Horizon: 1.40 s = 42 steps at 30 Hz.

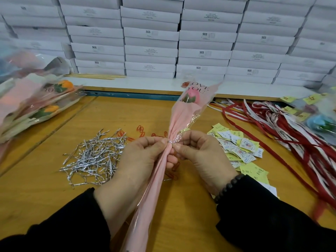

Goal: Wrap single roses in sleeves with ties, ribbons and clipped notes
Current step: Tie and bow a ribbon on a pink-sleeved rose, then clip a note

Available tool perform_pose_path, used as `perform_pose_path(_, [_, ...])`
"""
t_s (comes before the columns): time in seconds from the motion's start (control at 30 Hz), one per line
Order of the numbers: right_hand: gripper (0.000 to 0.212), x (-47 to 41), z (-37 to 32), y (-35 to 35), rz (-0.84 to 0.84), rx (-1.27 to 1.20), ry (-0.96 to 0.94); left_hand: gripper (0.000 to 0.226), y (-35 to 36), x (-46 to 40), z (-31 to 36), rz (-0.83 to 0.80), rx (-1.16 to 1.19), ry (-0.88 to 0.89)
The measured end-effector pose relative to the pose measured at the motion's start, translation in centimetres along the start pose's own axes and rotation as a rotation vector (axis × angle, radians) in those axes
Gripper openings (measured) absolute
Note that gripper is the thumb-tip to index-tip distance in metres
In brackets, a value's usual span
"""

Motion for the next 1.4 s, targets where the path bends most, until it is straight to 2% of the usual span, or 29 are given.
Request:
perform_pose_path(0.3, [0.019, 0.0, -0.2, -0.1, -0.001, 0.076, -0.005, 0.019, 0.1, 0.0, -0.3, -0.012, -0.029, -0.042])
perform_pose_path(0.57, [0.022, 0.1, -0.4, -0.1, -0.005, 0.080, -0.025, 0.019, 0.4, -0.2, -0.2, -0.063, -0.059, -0.079])
perform_pose_path(0.77, [0.015, 0.2, -0.9, -0.6, 0.072, 0.255, -0.050, 0.021, 0.6, -0.1, 0.2, -0.093, -0.115, -0.070])
perform_pose_path(0.9, [0.010, 0.2, -0.8, -0.2, 0.017, 0.178, -0.032, 0.022, 1.0, 0.1, 0.4, -0.112, -0.136, -0.064])
perform_pose_path(1.2, [0.014, 0.0, 0.0, -0.2, 0.024, 0.124, 0.012, 0.029, 0.8, 0.0, 0.7, -0.093, -0.251, -0.063])
perform_pose_path(1.3, [0.011, 0.1, -0.3, -1.3, 0.130, 0.248, -0.004, 0.030, 0.5, 0.0, 0.8, -0.071, -0.251, -0.061])
perform_pose_path(1.37, [0.014, 0.3, -1.7, -1.5, 0.169, 0.463, -0.117, 0.030, 0.3, 0.0, 0.8, -0.057, -0.240, -0.056])
perform_pose_path(1.4, [0.014, 0.5, -2.5, -0.9, 0.137, 0.596, -0.186, 0.030, 0.2, 0.0, 0.8, -0.049, -0.231, -0.054])
Point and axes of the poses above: each hand's wrist, its own x-axis away from the middle knuckle, its own y-axis out of the palm, z = x × y, the point moved 9 cm from there along -x, towards the middle knuckle, and after that the axes turned 11 degrees about -z, right-handed, at the moved point
